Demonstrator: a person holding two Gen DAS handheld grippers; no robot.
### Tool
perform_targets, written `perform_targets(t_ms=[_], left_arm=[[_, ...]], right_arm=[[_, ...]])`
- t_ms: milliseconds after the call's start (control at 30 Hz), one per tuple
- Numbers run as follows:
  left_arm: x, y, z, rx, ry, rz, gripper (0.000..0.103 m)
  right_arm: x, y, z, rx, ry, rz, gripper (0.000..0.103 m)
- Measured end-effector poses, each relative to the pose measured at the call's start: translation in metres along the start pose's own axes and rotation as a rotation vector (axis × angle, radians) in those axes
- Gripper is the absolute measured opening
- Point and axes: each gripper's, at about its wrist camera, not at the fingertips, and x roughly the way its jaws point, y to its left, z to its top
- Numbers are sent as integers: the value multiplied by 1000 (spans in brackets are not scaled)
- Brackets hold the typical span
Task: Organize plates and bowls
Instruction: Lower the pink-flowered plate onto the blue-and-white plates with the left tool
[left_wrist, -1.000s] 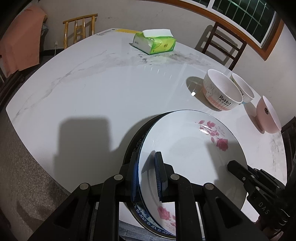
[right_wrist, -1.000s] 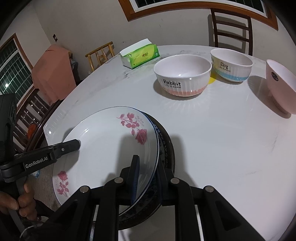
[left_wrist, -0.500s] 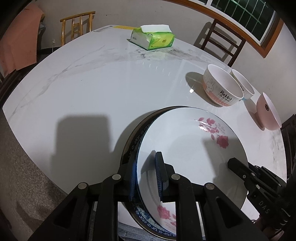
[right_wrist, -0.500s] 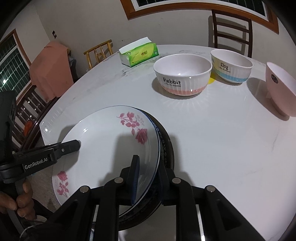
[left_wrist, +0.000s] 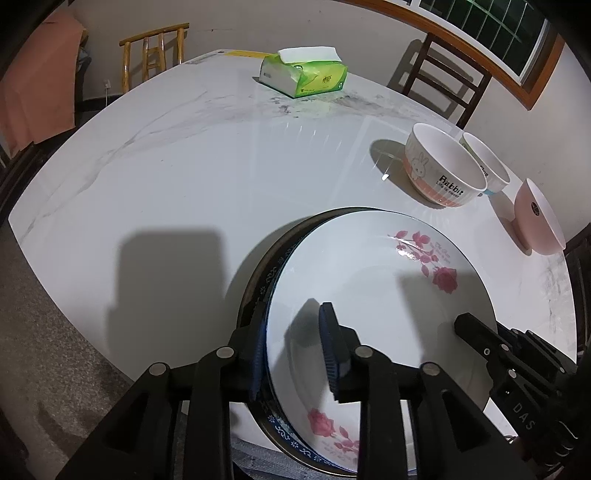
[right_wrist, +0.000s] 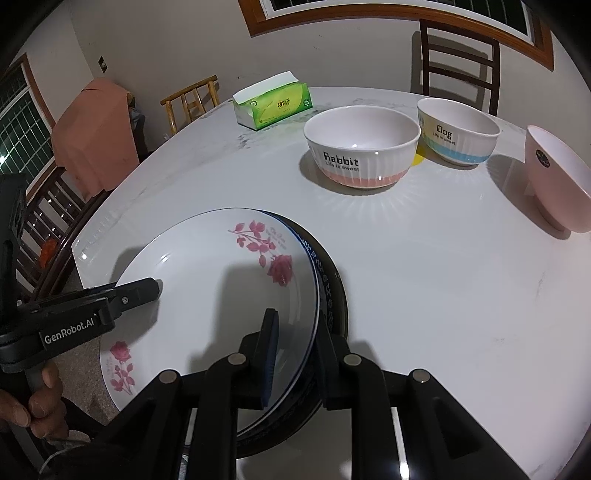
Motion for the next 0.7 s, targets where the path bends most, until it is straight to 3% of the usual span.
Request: perform_targets(t_ms=[567,700], left_arm=[[-1,-1,0,2,-1,-4,32],[-2,-1,0,7,-6,-6,35]], right_arm=[[1,13,-1,-45,20,-60,22],[1,17,-2,-52,24,-64,28]])
